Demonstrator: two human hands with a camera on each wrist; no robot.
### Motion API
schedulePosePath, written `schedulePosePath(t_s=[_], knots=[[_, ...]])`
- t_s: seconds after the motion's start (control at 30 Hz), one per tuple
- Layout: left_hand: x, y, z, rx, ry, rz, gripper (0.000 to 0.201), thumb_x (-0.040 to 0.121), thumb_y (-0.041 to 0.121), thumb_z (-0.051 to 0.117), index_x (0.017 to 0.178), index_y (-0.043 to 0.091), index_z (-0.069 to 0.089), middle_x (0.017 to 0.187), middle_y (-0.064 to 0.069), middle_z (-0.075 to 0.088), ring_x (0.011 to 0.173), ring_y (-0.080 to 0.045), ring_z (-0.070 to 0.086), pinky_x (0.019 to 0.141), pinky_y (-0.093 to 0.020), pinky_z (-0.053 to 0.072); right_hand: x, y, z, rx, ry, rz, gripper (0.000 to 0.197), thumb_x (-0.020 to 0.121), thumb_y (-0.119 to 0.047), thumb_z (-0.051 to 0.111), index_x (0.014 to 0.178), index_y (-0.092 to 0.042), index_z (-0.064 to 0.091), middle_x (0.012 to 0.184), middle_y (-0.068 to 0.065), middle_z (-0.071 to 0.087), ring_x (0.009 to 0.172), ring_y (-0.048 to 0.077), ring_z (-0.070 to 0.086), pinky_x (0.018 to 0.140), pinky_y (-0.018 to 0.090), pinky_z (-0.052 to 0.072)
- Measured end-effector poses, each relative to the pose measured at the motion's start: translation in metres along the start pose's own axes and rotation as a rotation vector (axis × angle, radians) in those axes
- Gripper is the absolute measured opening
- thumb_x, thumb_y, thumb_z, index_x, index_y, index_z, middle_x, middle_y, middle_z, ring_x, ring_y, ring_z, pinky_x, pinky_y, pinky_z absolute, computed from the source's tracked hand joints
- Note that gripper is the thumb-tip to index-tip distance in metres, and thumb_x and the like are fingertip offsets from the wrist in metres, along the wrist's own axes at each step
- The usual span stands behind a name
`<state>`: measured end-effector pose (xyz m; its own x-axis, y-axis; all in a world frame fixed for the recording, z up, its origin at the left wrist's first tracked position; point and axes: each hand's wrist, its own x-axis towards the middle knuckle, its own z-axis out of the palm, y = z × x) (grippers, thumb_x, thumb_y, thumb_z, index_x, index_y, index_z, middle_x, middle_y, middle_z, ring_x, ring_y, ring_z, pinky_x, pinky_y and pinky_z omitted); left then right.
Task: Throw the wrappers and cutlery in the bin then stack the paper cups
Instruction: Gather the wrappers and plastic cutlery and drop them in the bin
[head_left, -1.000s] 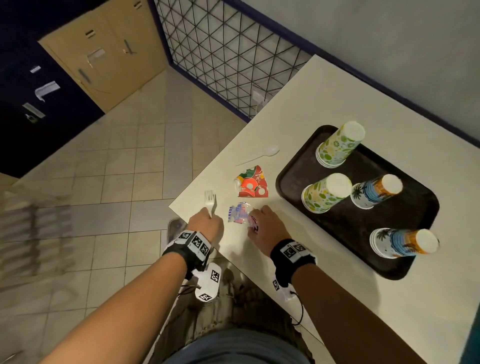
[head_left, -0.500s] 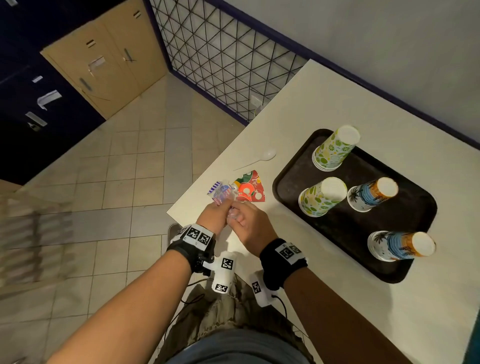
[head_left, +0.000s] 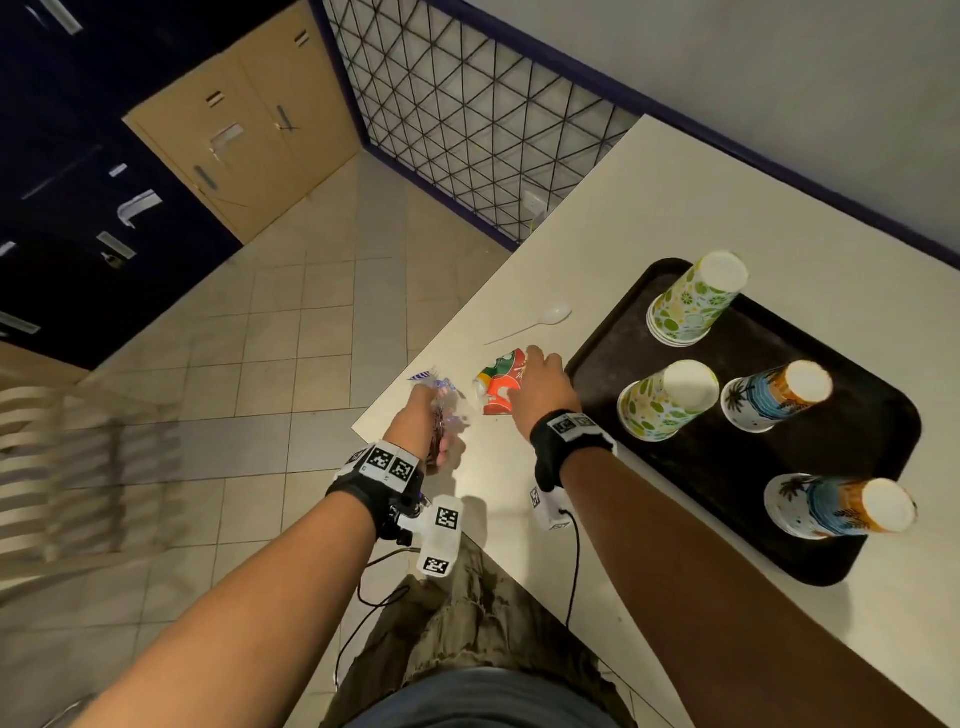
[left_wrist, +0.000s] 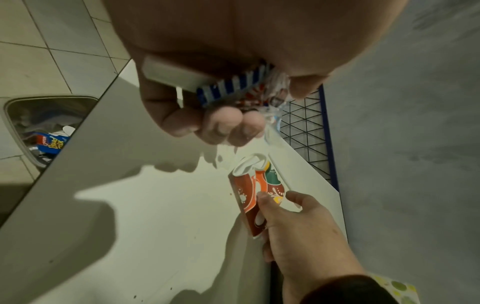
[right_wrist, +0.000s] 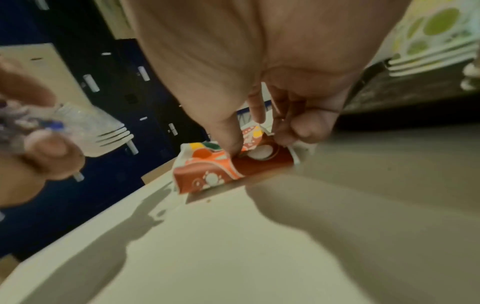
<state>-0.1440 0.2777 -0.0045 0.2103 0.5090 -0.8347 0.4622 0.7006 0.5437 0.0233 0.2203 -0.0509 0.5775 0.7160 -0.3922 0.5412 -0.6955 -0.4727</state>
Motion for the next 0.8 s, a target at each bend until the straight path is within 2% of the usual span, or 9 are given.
schedulePosePath(t_s=[0.1, 0.2, 0.27, 0.3, 0.43, 0.53, 0.63, 0.7, 0.8], knots=[[0.009, 0.005, -0.004, 0.088, 0.099, 0.045, 0.039, 0.102, 0.039, 0.04, 0.078, 0.014, 0.057, 0.069, -0.004, 0.055, 0.058, -0.022, 0.053, 0.057, -0.034, 0.048, 0.002, 0.007, 0.002, 0.054, -0.023, 0.055, 0.037, 0.094, -0.015, 0.056, 0.131, -0.008, 0.05, 0.13, 0.018, 0.053, 0.116, 0.037, 0.056, 0.094, 0.042, 0.049], [0.018, 0.006, -0.01, 0.204, 0.142, 0.111, 0.026, 0.102, 0.029, 0.047, 0.087, 0.015, 0.063, 0.082, -0.005, 0.061, 0.078, -0.029, 0.061, 0.084, -0.043, 0.062, -0.008, 0.021, 0.004, 0.131, 0.053, -0.076, 0.026, 0.097, -0.011, 0.059, 0.118, 0.004, 0.06, 0.117, 0.022, 0.063, 0.108, 0.036, 0.062, 0.085, 0.033, 0.049], [0.021, 0.006, -0.013, 0.245, 0.147, 0.128, 0.026, 0.105, 0.022, 0.045, 0.083, 0.017, 0.06, 0.076, -0.008, 0.061, 0.065, -0.025, 0.059, 0.059, -0.022, 0.059, -0.016, 0.027, 0.002, 0.256, 0.103, -0.137, 0.022, 0.1, -0.01, 0.054, 0.108, 0.008, 0.064, 0.107, 0.024, 0.067, 0.097, 0.036, 0.066, 0.075, 0.028, 0.047], [0.022, 0.007, -0.014, 0.267, 0.152, 0.133, 0.026, 0.105, 0.019, 0.045, 0.083, 0.017, 0.059, 0.073, -0.006, 0.059, 0.06, -0.02, 0.056, 0.049, -0.02, 0.051, -0.019, 0.028, -0.001, 0.288, 0.096, -0.174, 0.023, 0.101, -0.011, 0.052, 0.106, 0.009, 0.064, 0.105, 0.024, 0.067, 0.094, 0.035, 0.066, 0.073, 0.028, 0.049], [0.025, 0.016, -0.01, 0.26, 0.09, 0.151, 0.027, 0.103, 0.016, 0.052, 0.077, 0.026, 0.054, 0.088, -0.005, 0.06, 0.068, -0.011, 0.052, 0.067, -0.027, 0.046, -0.021, 0.022, -0.008, 0.31, -0.042, -0.401, 0.031, 0.096, -0.021, 0.048, 0.104, 0.004, 0.064, 0.098, 0.02, 0.065, 0.085, 0.027, 0.063, 0.071, 0.033, 0.053], [0.02, 0.019, 0.001, 0.171, -0.001, 0.082, 0.028, 0.096, 0.041, 0.058, 0.074, 0.023, 0.061, 0.078, -0.006, 0.062, 0.065, -0.018, 0.055, 0.068, -0.034, 0.051, -0.01, 0.013, -0.006, 0.235, -0.116, -0.448, 0.021, 0.1, -0.019, 0.052, 0.109, -0.005, 0.063, 0.101, 0.014, 0.063, 0.091, 0.028, 0.066, 0.076, 0.04, 0.058], [0.014, 0.021, 0.004, 0.201, -0.129, 0.08, 0.066, 0.068, 0.086, 0.059, 0.075, 0.022, 0.072, 0.069, -0.005, 0.067, 0.054, -0.019, 0.054, 0.052, -0.026, 0.037, 0.004, -0.002, -0.01, 0.108, -0.161, -0.365, 0.019, 0.099, -0.021, 0.053, 0.115, -0.017, 0.062, 0.109, 0.008, 0.062, 0.1, 0.026, 0.064, 0.087, 0.04, 0.055], [0.015, 0.018, 0.0, 0.331, -0.112, 0.188, 0.058, 0.07, 0.076, 0.069, 0.09, 0.022, 0.075, 0.072, 0.002, 0.072, 0.058, -0.016, 0.058, 0.056, -0.026, 0.044, 0.01, -0.01, -0.014, 0.164, -0.167, -0.316, 0.02, 0.093, -0.023, 0.056, 0.111, -0.029, 0.062, 0.106, -0.001, 0.063, 0.096, 0.023, 0.064, 0.086, 0.04, 0.054], [0.018, 0.015, -0.009, 0.381, -0.04, 0.282, 0.019, 0.083, 0.038, 0.077, 0.092, 0.021, 0.073, 0.08, 0.001, 0.074, 0.068, -0.018, 0.064, 0.072, -0.033, 0.054, 0.023, -0.018, -0.024, 0.349, -0.157, -0.192, 0.027, 0.085, -0.025, 0.062, 0.109, -0.038, 0.059, 0.106, -0.006, 0.059, 0.094, 0.017, 0.064, 0.088, 0.04, 0.055]])
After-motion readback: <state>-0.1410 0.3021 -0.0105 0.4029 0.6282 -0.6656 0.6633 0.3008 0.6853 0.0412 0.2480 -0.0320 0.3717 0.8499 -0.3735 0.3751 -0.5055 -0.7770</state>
